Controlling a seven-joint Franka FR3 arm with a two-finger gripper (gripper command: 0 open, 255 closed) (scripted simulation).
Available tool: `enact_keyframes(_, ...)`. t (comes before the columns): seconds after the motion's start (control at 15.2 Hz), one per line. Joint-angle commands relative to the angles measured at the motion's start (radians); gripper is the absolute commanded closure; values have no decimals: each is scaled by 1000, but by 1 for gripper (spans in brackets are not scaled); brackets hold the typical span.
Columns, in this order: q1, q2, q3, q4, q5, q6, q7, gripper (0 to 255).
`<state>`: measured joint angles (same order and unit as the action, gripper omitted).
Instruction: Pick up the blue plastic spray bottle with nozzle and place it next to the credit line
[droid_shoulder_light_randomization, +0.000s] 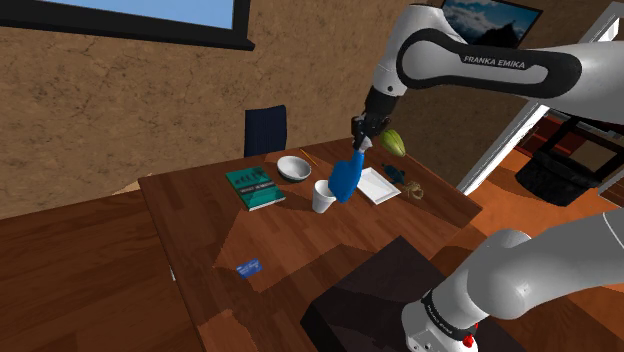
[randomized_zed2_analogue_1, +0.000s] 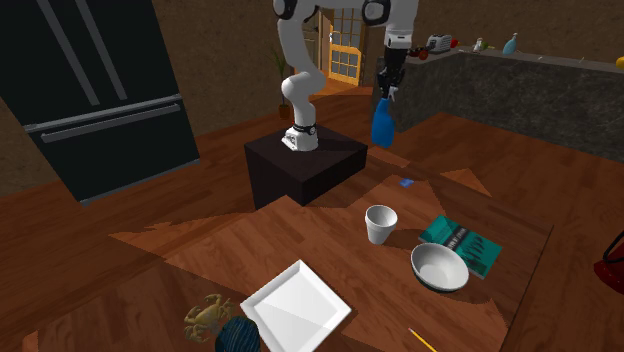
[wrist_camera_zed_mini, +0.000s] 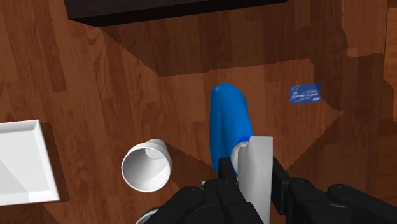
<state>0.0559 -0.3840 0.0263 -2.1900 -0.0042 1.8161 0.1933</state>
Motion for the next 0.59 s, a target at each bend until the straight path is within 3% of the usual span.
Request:
enact_keyframes(0.0,20,-2,35,-4,13,2,51,255)
enact_keyframes(0.53,94,42,175,44,57,0,247,255)
